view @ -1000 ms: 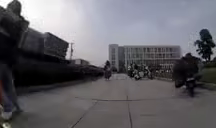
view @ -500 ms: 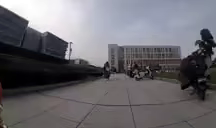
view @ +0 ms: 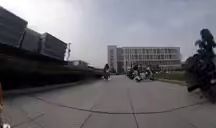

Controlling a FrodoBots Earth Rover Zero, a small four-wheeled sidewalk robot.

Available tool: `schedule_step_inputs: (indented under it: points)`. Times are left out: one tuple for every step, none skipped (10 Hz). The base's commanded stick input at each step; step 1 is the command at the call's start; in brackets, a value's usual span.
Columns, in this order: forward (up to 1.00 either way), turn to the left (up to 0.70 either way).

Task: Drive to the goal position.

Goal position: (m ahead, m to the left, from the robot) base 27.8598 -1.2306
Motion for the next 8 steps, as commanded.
schedule_step_inputs:
  points:
    - [0.7,0.0]
    - [0.7,0.0]
    - [0.7,0.0]
    - [0.7,0.0]
    - [0.7,0.0]
    - [0.7,0.0]
    - [0.7,0.0]
    - [0.7,0.0]
